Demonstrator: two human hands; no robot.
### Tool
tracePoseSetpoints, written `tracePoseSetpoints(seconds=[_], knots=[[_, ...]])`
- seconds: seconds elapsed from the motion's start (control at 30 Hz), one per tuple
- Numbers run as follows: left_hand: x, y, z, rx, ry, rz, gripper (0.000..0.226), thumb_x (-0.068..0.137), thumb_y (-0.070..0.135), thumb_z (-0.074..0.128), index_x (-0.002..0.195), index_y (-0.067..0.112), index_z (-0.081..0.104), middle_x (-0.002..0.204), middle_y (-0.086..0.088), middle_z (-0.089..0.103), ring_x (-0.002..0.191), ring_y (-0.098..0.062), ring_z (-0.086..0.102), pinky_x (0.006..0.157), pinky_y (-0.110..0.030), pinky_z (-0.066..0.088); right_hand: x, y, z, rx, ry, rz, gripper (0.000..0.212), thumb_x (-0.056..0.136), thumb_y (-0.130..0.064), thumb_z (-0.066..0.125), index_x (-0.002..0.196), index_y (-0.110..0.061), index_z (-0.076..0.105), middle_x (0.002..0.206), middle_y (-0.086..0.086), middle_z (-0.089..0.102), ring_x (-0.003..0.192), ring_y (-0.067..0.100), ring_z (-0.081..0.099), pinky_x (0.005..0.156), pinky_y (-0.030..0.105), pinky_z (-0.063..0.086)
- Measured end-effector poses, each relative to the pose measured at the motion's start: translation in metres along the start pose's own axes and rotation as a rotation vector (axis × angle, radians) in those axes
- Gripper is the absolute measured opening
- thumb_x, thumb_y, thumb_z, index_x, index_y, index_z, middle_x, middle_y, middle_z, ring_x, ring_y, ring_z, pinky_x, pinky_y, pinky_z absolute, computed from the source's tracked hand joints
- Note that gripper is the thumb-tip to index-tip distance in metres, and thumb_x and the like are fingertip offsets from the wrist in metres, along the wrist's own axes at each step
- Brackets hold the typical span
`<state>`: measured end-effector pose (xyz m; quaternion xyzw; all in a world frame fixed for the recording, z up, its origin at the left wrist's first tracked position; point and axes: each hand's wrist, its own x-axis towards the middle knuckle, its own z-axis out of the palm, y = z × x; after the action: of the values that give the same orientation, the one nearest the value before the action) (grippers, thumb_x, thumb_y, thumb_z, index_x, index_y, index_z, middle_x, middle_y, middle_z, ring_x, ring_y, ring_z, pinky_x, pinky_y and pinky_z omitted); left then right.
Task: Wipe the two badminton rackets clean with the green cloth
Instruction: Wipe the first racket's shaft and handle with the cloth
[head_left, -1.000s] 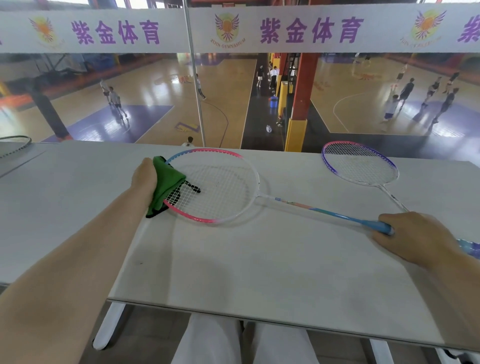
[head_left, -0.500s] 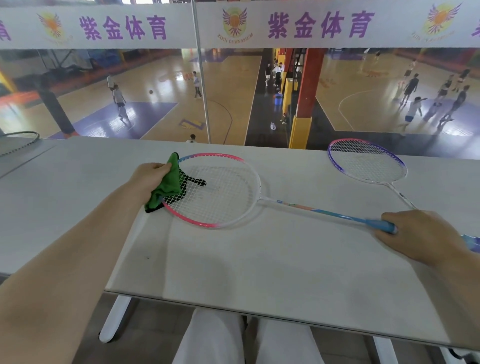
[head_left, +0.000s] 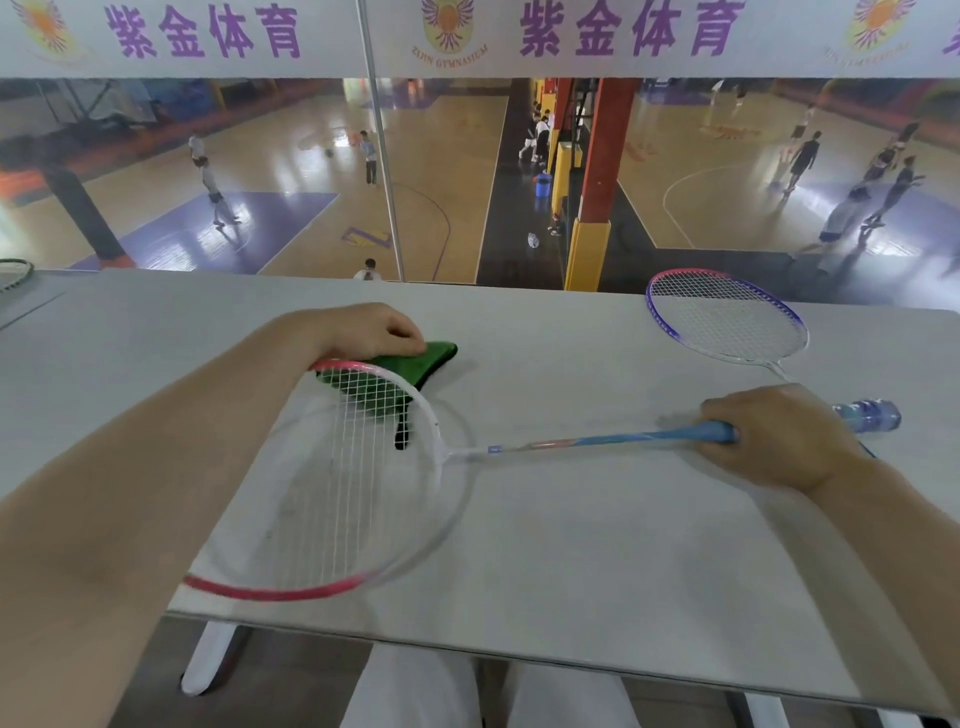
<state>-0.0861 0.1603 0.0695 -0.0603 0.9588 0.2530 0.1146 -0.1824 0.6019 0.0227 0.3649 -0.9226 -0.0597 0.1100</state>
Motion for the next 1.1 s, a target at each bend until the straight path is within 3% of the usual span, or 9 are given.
tracePoseSetpoints(seconds=[0.17, 0.27, 0.33, 0.47, 0.63, 0.8, 0.9, 1.0, 1.1], knots=[[-0.004, -0.001, -0.017, 0.002, -0.094, 0.066, 0.03, 0.098, 0.044, 0.05, 0.075, 0.036, 0.068, 0.069, 0.019, 0.06, 0.061, -0.001, 0.051, 0.071, -0.026, 0.04, 0.0, 0.014, -0.004, -0.04, -0.009, 0.018, 0.028, 0.089, -0.05, 0.056, 0.07, -0.029, 0.053, 0.068, -0.011, 0.062, 0.065, 0.014, 0.053, 0.062, 0.028, 0.036], [-0.007, 0.005, -0.018, -0.12, -0.164, 0.103, 0.036, 0.098, 0.046, 0.045, 0.081, 0.022, 0.066, 0.072, 0.009, 0.055, 0.063, -0.006, 0.048, 0.069, -0.024, 0.04, 0.003, 0.015, -0.003, -0.086, 0.001, 0.017, 0.029, 0.088, -0.052, 0.056, 0.07, -0.029, 0.055, 0.069, -0.011, 0.062, 0.065, 0.012, 0.054, 0.061, 0.027, 0.035], [-0.007, 0.013, -0.018, -0.205, -0.172, 0.119, 0.037, 0.102, 0.039, 0.042, 0.075, 0.028, 0.065, 0.069, 0.015, 0.055, 0.062, -0.002, 0.049, 0.067, -0.018, 0.041, 0.005, 0.013, -0.003, -0.087, -0.012, 0.013, 0.029, 0.087, -0.052, 0.056, 0.069, -0.031, 0.05, 0.069, -0.012, 0.061, 0.064, 0.012, 0.051, 0.061, 0.027, 0.034], [-0.005, 0.032, -0.02, -0.328, -0.233, 0.153, 0.031, 0.103, 0.031, 0.041, 0.086, 0.019, 0.064, 0.076, 0.013, 0.06, 0.071, -0.003, 0.055, 0.073, -0.019, 0.046, 0.009, 0.012, -0.004, -0.07, -0.026, -0.001, 0.028, 0.087, -0.051, 0.057, 0.069, -0.032, 0.048, 0.067, -0.012, 0.059, 0.064, 0.012, 0.049, 0.061, 0.027, 0.034], [-0.008, 0.066, -0.018, -0.061, -0.416, 0.166, 0.022, 0.101, 0.026, 0.049, 0.102, 0.017, 0.069, 0.094, 0.011, 0.07, 0.091, -0.004, 0.062, 0.088, -0.019, 0.046, 0.013, 0.015, -0.005, -0.09, -0.04, -0.002, 0.029, 0.088, -0.049, 0.055, 0.067, -0.03, 0.048, 0.067, -0.012, 0.059, 0.065, 0.013, 0.052, 0.061, 0.027, 0.034], [-0.01, 0.082, 0.003, 0.07, -0.524, 0.181, 0.028, 0.091, 0.044, 0.056, 0.103, 0.024, 0.071, 0.104, 0.005, 0.072, 0.099, -0.014, 0.066, 0.1, -0.037, 0.046, 0.018, 0.018, -0.008, -0.081, -0.031, -0.027, 0.035, 0.086, -0.048, 0.059, 0.06, -0.032, 0.041, 0.058, -0.013, 0.052, 0.059, 0.011, 0.05, 0.051, 0.022, 0.027], [-0.015, 0.087, 0.013, 0.021, -0.492, 0.165, 0.043, 0.094, 0.054, 0.049, 0.096, 0.02, 0.075, 0.104, 0.004, 0.074, 0.103, -0.017, 0.066, 0.101, -0.032, 0.044, 0.02, 0.021, -0.007, -0.072, -0.021, -0.018, 0.037, 0.085, -0.046, 0.062, 0.058, -0.034, 0.041, 0.056, -0.013, 0.051, 0.058, 0.01, 0.05, 0.053, 0.025, 0.032], [-0.016, 0.085, 0.015, -0.044, -0.494, 0.195, 0.032, 0.097, 0.032, 0.055, 0.084, 0.006, 0.069, 0.107, 0.004, 0.074, 0.109, -0.012, 0.066, 0.1, -0.031, 0.045, 0.018, 0.022, -0.008, -0.069, -0.021, -0.018, 0.04, 0.085, -0.045, 0.062, 0.057, -0.034, 0.038, 0.055, -0.013, 0.051, 0.055, 0.008, 0.047, 0.053, 0.026, 0.034], [-0.016, 0.08, 0.017, -0.032, -0.531, 0.209, 0.01, 0.09, 0.017, 0.067, 0.095, 0.009, 0.062, 0.116, 0.003, 0.071, 0.113, -0.011, 0.063, 0.103, -0.035, 0.048, 0.016, 0.023, -0.01, -0.064, -0.024, -0.012, 0.039, 0.085, -0.045, 0.062, 0.057, -0.032, 0.039, 0.055, -0.013, 0.051, 0.055, 0.007, 0.046, 0.052, 0.025, 0.03]])
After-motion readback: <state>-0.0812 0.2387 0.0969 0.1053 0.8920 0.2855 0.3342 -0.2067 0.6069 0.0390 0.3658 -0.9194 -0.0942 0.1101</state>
